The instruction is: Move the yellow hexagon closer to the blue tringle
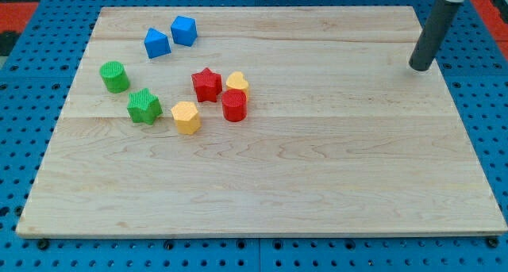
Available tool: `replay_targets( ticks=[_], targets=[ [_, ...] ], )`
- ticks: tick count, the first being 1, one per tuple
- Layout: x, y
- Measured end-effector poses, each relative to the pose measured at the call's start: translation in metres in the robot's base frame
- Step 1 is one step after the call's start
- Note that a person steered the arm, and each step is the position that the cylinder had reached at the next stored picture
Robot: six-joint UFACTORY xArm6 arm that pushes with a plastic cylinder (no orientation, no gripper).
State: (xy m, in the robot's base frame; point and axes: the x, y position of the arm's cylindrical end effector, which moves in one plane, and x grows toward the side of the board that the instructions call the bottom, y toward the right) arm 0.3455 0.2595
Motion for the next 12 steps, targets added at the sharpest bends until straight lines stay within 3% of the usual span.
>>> replay_targets(
  ticks=[2, 3, 4, 6, 7, 12],
  targets=[
    [0.006, -0.003],
    [0.059, -0.008],
    [0.129, -0.067],
    [0.152, -0.273],
    [0.152, -0.332],
    [0.152, -0.342]
  ],
)
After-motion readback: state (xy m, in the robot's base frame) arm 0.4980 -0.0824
